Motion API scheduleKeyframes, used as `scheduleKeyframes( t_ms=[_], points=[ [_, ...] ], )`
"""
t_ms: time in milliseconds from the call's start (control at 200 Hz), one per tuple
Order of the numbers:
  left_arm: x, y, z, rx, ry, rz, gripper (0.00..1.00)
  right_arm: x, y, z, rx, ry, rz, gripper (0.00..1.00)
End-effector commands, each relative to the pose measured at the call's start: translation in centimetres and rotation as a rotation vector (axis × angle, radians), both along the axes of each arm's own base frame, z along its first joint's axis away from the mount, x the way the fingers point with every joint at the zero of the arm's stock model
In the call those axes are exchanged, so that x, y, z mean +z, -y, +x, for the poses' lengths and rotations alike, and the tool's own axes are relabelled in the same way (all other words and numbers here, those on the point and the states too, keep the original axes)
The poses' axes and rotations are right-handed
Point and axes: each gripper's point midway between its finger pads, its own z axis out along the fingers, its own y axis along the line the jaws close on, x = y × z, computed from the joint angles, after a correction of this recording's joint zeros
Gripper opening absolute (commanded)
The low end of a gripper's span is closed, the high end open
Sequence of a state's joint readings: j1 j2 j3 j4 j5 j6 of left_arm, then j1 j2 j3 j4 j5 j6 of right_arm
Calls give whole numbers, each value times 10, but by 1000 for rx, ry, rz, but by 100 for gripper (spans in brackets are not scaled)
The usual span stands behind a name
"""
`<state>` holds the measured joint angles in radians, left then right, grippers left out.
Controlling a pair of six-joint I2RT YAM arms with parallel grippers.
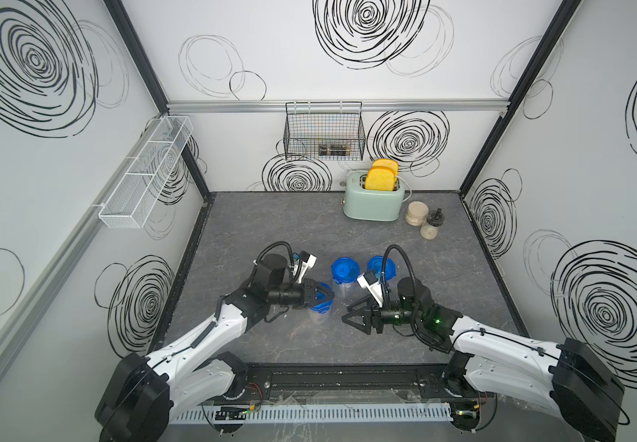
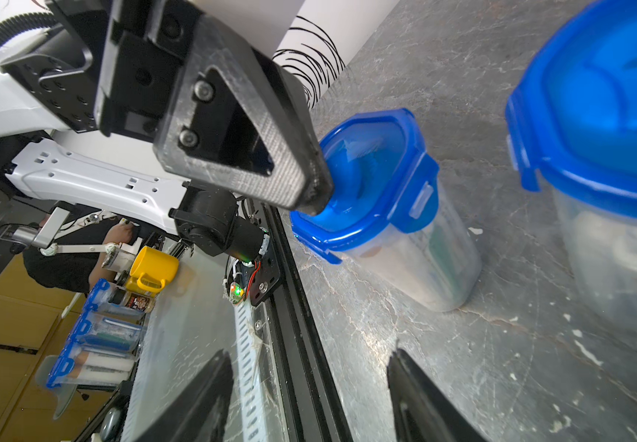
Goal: Take out toiletry kits
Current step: Unfasten the latch on the container.
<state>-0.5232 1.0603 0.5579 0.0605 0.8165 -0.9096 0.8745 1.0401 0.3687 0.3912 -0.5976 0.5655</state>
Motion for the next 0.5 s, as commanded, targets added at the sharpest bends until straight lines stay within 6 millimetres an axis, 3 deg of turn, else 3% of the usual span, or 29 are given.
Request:
scheduleKeyframes(
  t_ms=[0,495],
  points=[
    [2,0,5,12,3,-47,14,10,-11,-3,17,35,46,66],
    [-32,-18,9,81,-119,-32,8,8,-42,2,46,26,39,66]
  ],
)
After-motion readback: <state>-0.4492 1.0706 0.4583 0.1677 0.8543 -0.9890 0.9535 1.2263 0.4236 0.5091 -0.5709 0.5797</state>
